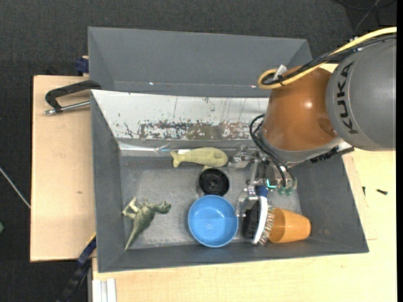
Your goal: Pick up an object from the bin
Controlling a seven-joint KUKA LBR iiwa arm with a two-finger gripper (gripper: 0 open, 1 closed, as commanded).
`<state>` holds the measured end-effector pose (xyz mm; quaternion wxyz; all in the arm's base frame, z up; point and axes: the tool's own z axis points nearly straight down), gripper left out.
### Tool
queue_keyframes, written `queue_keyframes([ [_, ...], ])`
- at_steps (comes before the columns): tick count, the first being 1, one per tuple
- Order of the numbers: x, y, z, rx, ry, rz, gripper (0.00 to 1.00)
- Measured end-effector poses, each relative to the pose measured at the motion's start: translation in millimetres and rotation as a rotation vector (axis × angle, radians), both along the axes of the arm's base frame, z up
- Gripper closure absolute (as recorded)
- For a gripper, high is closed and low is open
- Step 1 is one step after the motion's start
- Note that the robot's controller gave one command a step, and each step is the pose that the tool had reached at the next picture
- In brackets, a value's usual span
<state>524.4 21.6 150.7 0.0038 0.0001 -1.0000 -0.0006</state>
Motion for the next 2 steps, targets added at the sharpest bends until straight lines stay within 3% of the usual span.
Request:
queue_keyframes([
  [1, 16.5, 37.9, -65.1, 0.001, -0.013, -0.25, 0.0],
  [2, 18.5, 36.9, -62.5, 0.001, -0.02, -0.251, 1.0],
])
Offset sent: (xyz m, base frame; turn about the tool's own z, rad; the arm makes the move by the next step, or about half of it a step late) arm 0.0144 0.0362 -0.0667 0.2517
